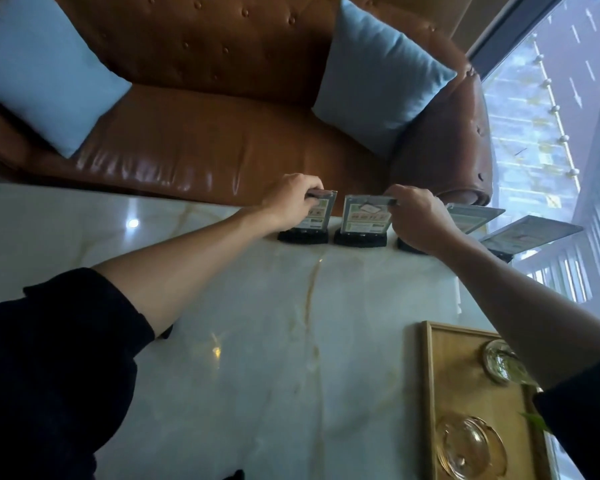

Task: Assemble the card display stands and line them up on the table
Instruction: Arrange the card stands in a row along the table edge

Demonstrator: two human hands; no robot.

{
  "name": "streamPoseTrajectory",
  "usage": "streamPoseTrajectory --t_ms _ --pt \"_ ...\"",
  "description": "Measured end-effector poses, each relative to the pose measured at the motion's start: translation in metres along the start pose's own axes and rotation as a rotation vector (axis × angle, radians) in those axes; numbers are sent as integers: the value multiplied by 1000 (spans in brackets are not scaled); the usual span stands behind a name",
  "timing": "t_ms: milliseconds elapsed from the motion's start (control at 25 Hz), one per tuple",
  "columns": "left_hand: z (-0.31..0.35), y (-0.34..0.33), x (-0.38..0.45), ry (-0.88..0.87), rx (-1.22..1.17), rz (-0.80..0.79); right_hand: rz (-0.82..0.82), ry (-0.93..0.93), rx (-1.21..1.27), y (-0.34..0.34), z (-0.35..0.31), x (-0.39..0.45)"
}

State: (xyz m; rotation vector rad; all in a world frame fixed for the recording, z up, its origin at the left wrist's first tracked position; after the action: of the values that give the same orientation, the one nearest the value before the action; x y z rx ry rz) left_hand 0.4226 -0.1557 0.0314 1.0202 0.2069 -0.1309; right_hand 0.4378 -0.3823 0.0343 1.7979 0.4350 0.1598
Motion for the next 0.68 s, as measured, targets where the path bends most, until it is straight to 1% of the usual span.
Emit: streamPoseTrajectory --t_ms 80,200,360,440,560,680 --pt "0 2 1 -5 14 -20 -7 -9 -28 0 1 2" --pt "-4 6 -1 -2 42 -36 -2 75 -144 -2 7 6" --pt "-17 18 -15 30 -17 -23 -85 89 -213 -3 10 7" --pt "-32 29 -27 51 -42 -10 -97 109 -245 -3 4 5" --pt "-66 51 -56 116 -57 -30 -27 114 -236 5 -27 1" --pt "-104 76 -90 182 -90 6 63 170 -196 16 -84 0"
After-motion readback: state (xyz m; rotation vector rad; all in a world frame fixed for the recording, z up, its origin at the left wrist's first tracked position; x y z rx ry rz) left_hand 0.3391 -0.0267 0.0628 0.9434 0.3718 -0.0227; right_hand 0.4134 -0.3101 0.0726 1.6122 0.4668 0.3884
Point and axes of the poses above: each hand's wrist, its own x-axis towards the middle knuckle, its own y-axis out of the back of the hand, z = x × y, the point moved 3 cm from there along x, towards the middle knuckle, and after that the axes turned 10 degrees about y, right-handed, at the moved point
